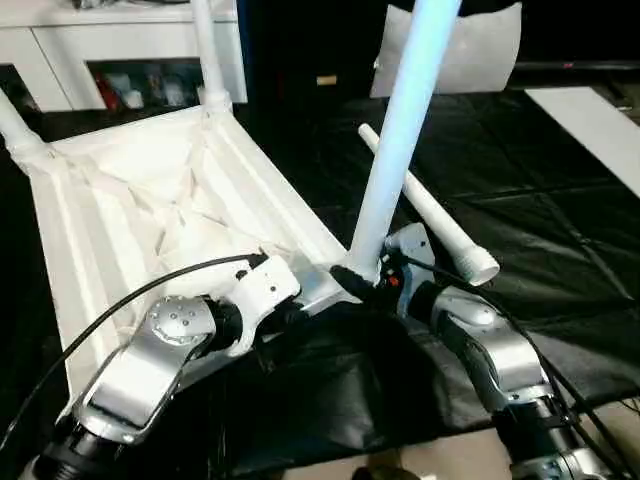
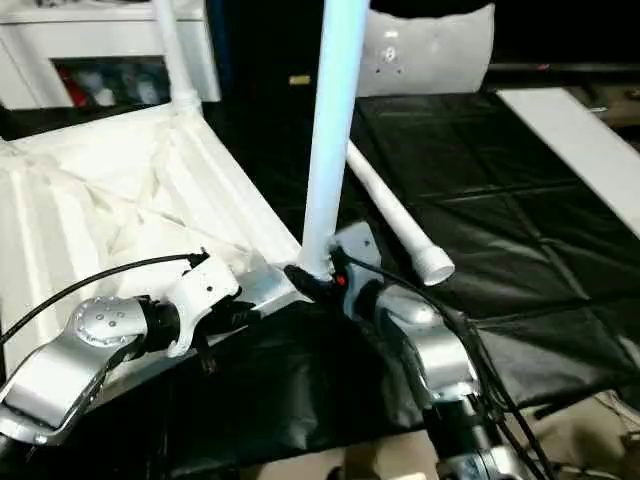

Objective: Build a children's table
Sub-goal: Insert table leg to table base, then rotate leg to tighten

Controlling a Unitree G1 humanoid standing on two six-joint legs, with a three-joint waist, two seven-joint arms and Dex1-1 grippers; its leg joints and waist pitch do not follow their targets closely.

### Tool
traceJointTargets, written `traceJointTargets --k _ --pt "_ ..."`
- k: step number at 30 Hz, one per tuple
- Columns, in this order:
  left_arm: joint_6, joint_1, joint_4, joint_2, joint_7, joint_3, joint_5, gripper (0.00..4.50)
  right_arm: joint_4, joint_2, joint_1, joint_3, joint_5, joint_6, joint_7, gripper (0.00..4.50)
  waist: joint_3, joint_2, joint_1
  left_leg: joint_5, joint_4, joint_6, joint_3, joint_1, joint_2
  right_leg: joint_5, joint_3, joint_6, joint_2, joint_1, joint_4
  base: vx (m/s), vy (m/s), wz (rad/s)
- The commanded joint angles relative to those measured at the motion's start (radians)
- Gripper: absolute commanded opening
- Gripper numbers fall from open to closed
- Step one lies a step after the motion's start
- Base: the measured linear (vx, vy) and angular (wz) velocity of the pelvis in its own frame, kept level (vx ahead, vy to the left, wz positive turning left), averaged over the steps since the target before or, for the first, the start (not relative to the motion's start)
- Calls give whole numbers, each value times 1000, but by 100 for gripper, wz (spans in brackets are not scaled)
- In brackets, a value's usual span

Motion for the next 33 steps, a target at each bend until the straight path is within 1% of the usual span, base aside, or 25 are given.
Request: traceJointTargets --k 1,2,3,5,6,7,8,10,11,12,14,15,16,17,18,19,22,23,24,25,26,27,28,32,33 --pt "-27 -20 19 24 -8 14 9 0 23 -25 42 -2 -11 23 9 382 -61 12 4 -176 -57 18 -25 12 60 -46 55 -220 -84 36 -70 0 0 0" --pt "-36 -22 26 28 -14 13 8 0 16 -31 50 -5 -9 21 14 402 -61 17 5 -181 -58 19 -26 13 61 -63 53 -218 -85 36 -72 0 0 0" --pt "-41 -23 30 31 -17 13 8 0 12 -36 55 -6 -8 19 18 402 -61 16 5 -183 -58 19 -26 13 61 -69 53 -216 -83 35 -73 0 0 0" --pt "-80 -30 49 45 -42 8 6 0 -9 -60 80 -13 -5 0 41 420 -60 15 7 -185 -58 20 -26 14 61 -75 53 -212 -83 35 -75 0 0 0" --pt "-90 -31 54 49 -49 6 5 0 -16 -66 87 -16 -3 -4 46 426 -62 15 9 -190 -57 20 -25 13 62 -75 53 -211 -84 36 -73 0 0 0" --pt "-104 -35 60 55 -58 3 6 0 -27 -75 96 -22 1 -6 54 435 -60 13 8 -189 -58 23 -26 11 60 -81 52 -209 -83 37 -74 0 0 0" --pt "-114 -37 65 59 -65 1 5 0 -35 -82 103 -27 5 -6 59 444 -60 14 8 -192 -58 23 -26 12 61 -88 52 -210 -83 36 -73 0 0 0" --pt "-140 -45 80 67 -83 -5 4 0 -56 -100 114 -40 18 -9 78 444 -63 13 9 -190 -55 25 -25 13 61 -96 52 -212 -84 36 -74 0 0 0" --pt "-192 -60 117 89 -123 -24 5 0 -98 -144 136 -58 43 -24 132 444 -61 10 9 -191 -55 29 -25 12 61 -99 53 -211 -85 37 -76 0 0 0" --pt "-214 -65 131 98 -138 -33 9 0 -113 -161 143 -63 51 -27 153 444 -63 7 12 -184 -53 36 -25 10 61 -96 53 -203 -84 40 -75 0 0 0" --pt "-232 -70 146 105 -154 -39 10 0 -122 -176 147 -70 66 -38 184 444 -63 10 13 -173 -53 47 -25 11 60 -80 52 -202 -84 37 -73 0 0 0" --pt "-243 -73 156 109 -164 -43 10 0 -127 -185 149 -75 76 -45 204 444 -63 9 13 -172 -52 48 -25 11 62 -78 51 -207 -85 37 -71 0 0 0" --pt "-298 -86 185 127 -211 -59 8 0 -143 -213 149 -81 101 -47 252 444 -64 8 14 -170 -50 55 -25 12 61 -81 51 -211 -87 38 -72 0 0 0" --pt "-299 -86 185 127 -212 -59 8 0 -143 -214 149 -81 102 -47 253 444 -64 8 14 -170 -50 55 -25 12 61 -81 51 -211 -87 38 -72 0 0 0" --pt "-335 -96 204 141 -242 -72 12 0 -154 -229 148 -83 117 -49 284 444 -66 9 18 -154 -49 61 -24 12 63 -63 51 -215 -87 38 -68 0 0 0" --pt "-370 -104 225 154 -279 -84 13 0 -163 -247 144 -82 132 -45 319 444 -68 7 22 -151 -47 69 -24 13 62 -59 50 -216 -86 39 -70 0 0 0" --pt "-395 -110 240 163 -305 -92 12 0 -167 -258 140 -80 141 -42 343 444 -71 9 33 -131 -46 73 -23 16 65 -28 49 -228 -87 36 -62 0 0 0" --pt "-437 -123 269 165 -357 -100 -3 0 -167 -284 124 -58 138 -50 393 444 -71 13 34 -133 -45 74 -23 15 64 -31 48 -230 -87 35 -63 0 0 0" --pt "-446 -127 277 164 -372 -100 -10 0 -165 -291 118 -48 133 -58 410 444 -73 11 35 -132 -44 70 -22 14 64 -23 47 -234 -86 38 -60 0 0 0" --pt "-465 -135 290 162 -396 -102 -19 0 -156 -294 108 -37 121 -77 429 444 -72 17 38 -137 -45 66 -24 15 65 -24 47 -238 -88 37 -59 0 0 0" --pt "-465 -135 290 162 -396 -102 -19 0 -156 -294 108 -37 121 -77 429 444 -72 15 37 -141 -44 64 -23 16 65 -25 47 -239 -87 36 -60 0 0 0" --pt "-491 -146 308 163 -426 -108 -24 0 -138 -295 92 -19 107 -104 458 444 -72 17 40 -153 -44 58 -23 17 66 -31 47 -243 -89 35 -60 0 0 0" --pt "-491 -146 308 163 -426 -108 -24 0 -138 -295 92 -19 107 -104 458 444 -72 15 40 -163 -46 54 -23 16 65 -44 47 -244 -90 36 -61 0 0 0" --pt "-542 -167 353 172 -474 -130 -19 0 -78 -311 49 51 52 -172 527 444 -74 16 48 -160 -43 50 -22 18 66 -27 47 -253 -91 36 -57 0 0 0" --pt "-547 -167 357 172 -477 -132 -16 0 -73 -311 46 56 48 -176 533 444 -73 15 50 -158 -43 50 -23 17 67 -24 47 -253 -91 37 -56 0 0 0"
